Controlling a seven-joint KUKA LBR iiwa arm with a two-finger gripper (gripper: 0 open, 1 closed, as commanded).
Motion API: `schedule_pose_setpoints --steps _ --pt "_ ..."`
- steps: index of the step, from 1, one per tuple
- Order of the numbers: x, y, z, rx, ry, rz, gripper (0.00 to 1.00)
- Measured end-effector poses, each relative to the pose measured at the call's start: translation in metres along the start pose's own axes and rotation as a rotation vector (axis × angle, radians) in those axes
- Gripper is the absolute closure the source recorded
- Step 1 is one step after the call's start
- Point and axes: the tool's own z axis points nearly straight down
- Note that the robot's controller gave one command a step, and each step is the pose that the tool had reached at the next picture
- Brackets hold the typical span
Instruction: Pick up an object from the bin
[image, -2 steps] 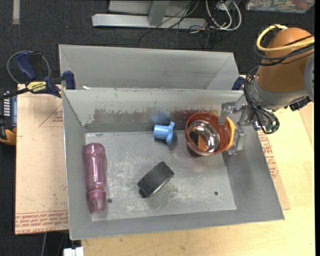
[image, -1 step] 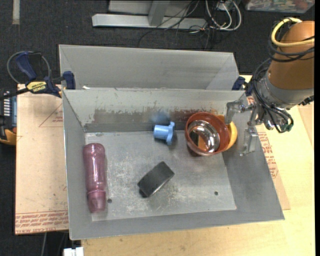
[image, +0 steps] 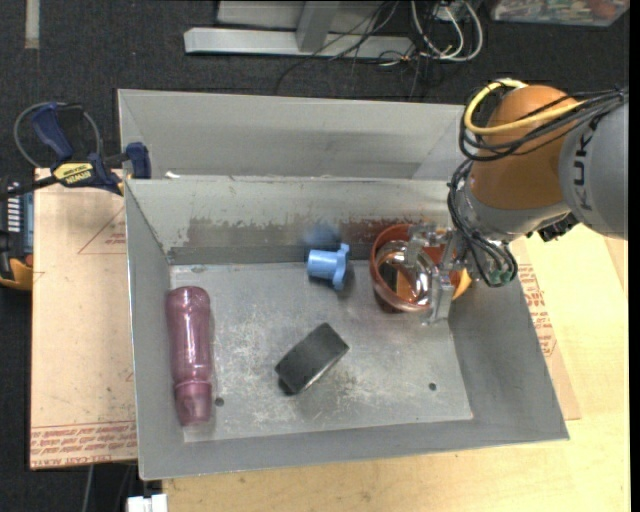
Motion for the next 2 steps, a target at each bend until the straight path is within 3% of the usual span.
schedule_pose_setpoints --steps 1,2 --pt "-0.0142 -0.0038 -0.0054 0.007 -0.026 -0.054 0.00" --pt "-0.0153 -0.0040 -0.0052 0.007 -0.027 -0.060 0.00"
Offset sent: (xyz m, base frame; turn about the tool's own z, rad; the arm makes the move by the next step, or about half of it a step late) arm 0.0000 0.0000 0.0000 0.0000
